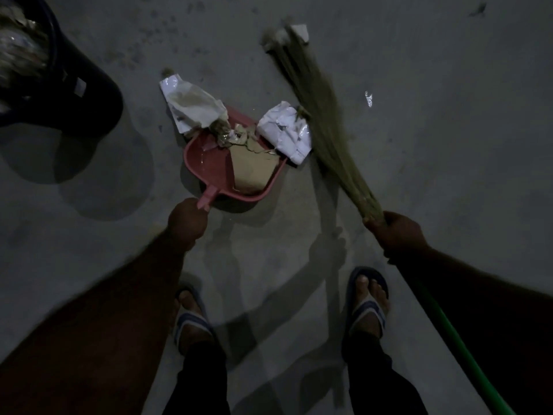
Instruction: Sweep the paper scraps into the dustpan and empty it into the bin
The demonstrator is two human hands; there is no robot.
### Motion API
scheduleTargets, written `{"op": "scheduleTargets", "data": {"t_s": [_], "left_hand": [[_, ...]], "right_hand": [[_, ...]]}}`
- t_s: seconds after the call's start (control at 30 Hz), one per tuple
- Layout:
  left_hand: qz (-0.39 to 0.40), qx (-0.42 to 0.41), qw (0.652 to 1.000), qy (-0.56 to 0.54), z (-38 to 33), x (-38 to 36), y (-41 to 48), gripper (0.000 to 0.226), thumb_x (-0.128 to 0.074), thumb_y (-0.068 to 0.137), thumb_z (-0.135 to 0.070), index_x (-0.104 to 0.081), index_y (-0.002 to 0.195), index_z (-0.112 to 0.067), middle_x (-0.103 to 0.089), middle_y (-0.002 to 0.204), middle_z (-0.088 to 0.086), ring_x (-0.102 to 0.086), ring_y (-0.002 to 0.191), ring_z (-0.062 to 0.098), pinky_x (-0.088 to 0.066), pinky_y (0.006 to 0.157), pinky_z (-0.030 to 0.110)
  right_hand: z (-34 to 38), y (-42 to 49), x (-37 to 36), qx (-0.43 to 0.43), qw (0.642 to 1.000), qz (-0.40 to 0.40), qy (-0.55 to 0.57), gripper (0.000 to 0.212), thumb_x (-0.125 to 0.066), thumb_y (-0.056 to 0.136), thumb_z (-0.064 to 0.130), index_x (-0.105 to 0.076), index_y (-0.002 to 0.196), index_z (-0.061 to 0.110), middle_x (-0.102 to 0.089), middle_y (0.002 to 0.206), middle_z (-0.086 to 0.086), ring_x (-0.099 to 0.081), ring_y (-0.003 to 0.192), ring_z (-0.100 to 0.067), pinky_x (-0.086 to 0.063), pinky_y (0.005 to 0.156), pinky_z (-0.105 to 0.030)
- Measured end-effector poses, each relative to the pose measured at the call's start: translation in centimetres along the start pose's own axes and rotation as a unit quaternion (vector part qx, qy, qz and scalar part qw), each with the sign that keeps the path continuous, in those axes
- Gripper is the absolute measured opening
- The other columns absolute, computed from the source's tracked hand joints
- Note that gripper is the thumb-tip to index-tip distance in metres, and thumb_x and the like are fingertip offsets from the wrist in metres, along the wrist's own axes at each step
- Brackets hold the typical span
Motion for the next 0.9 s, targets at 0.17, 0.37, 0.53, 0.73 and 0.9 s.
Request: {"op": "scheduleTargets", "data": {"t_s": [0.17,0.37,0.53,0.73,0.9], "left_hand": [[0.039,0.000,0.999,0.013,-2.2,-1.1,-0.2,0.027,-0.052,0.094,-0.021,-0.064,0.104,0.000,-0.066,0.105,0.024,-0.061,0.101,0.040,-0.048,0.084,0.040],[0.035,-0.013,0.999,0.011,-3.1,-0.4,-0.9,0.021,-0.052,0.092,-0.013,-0.064,0.101,0.002,-0.065,0.104,0.027,-0.060,0.100,0.043,-0.048,0.084,0.041],[0.097,0.011,0.995,-0.028,-2.4,-0.7,-2.0,0.012,-0.048,0.093,-0.014,-0.055,0.083,-0.015,-0.054,0.069,0.007,-0.059,0.074,0.034,-0.050,0.061,0.032],[0.084,0.046,0.986,-0.135,-0.4,-2.0,-3.8,0.009,-0.051,0.094,-0.021,-0.058,0.092,-0.016,-0.057,0.083,0.011,-0.055,0.072,0.026,-0.057,0.076,0.047],[0.065,0.039,0.984,-0.161,1.6,-2.5,-5.1,0.016,-0.058,0.088,-0.036,-0.064,0.089,-0.021,-0.057,0.074,0.006,-0.057,0.069,0.026,-0.057,0.075,0.054]], "right_hand": [[2.8,0.0,-2.6,0.035,0.998,0.037,0.032,0.047,-0.058,0.093,0.055,-0.064,0.118,0.016,-0.064,0.085,-0.009,-0.065,0.062,-0.029,-0.057,0.052,-0.036],[3.8,-1.2,-2.5,0.051,0.997,0.056,-0.001,0.042,-0.058,0.093,0.055,-0.065,0.115,0.019,-0.065,0.084,-0.008,-0.065,0.061,-0.027,-0.055,0.047,-0.030],[2.7,-2.1,-0.9,0.108,0.991,0.059,-0.059,0.040,-0.056,0.095,0.055,-0.064,0.116,0.023,-0.066,0.090,-0.004,-0.067,0.073,-0.024,-0.061,0.061,-0.037],[1.2,-2.0,0.6,0.168,0.985,-0.017,-0.027,0.045,-0.059,0.093,0.056,-0.062,0.130,0.029,-0.068,0.098,0.001,-0.064,0.078,-0.019,-0.060,0.074,-0.040],[0.9,-2.2,1.2,0.149,0.986,-0.055,0.038,0.042,-0.063,0.092,0.054,-0.064,0.127,0.031,-0.068,0.094,-0.001,-0.065,0.064,-0.019,-0.061,0.058,-0.040]]}}
Point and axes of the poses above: each hand's wrist, its own y-axis towards the middle knuckle, its own x-axis out of the back of the hand, z = x × y, the point moved 4 cm from there along y, towards the middle knuckle
